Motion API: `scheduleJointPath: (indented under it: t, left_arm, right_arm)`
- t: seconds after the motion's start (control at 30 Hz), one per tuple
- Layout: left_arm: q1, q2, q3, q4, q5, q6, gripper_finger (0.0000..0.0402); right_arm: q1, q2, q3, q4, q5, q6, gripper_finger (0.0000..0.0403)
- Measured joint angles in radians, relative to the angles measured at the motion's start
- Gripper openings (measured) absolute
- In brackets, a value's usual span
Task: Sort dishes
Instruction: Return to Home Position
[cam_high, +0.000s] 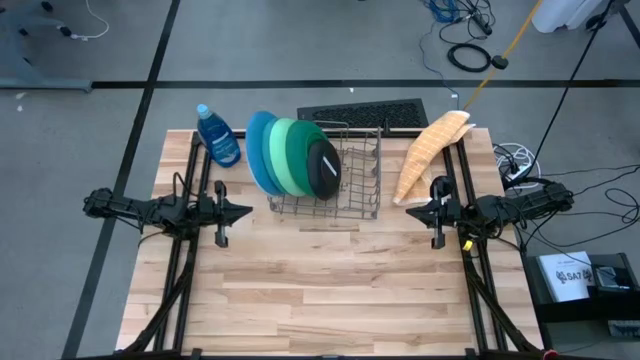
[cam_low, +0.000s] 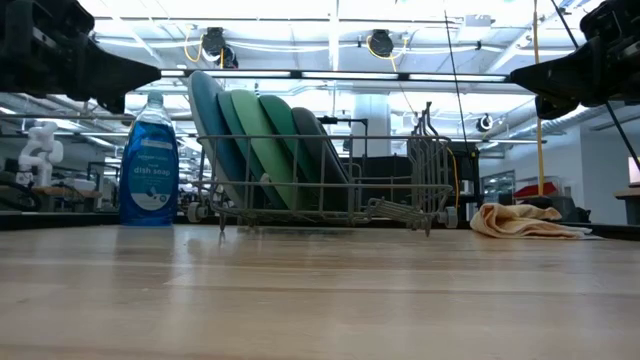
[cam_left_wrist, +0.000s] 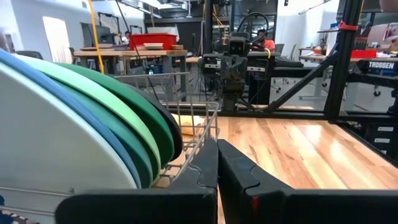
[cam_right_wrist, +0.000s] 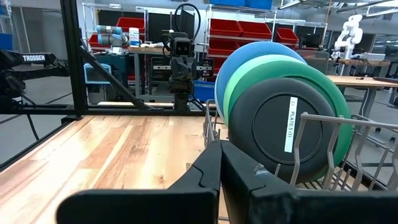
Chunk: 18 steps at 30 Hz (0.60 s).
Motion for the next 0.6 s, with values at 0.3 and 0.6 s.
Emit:
scheduleJointPath:
  t: [0.3,0.6]
  left_arm:
    - [0.0,0.013,0.0,-0.001,0.0,-0.012,0.0]
    - [0.0,0.017,0.0,-0.005,0.019,-0.009,0.0]
  right_arm:
    - [0.0,0.0,0.0,0.0,0.0,0.016,0.0]
    - [0.0,0.001,0.0,0.0,0.0,-0.075,0.0]
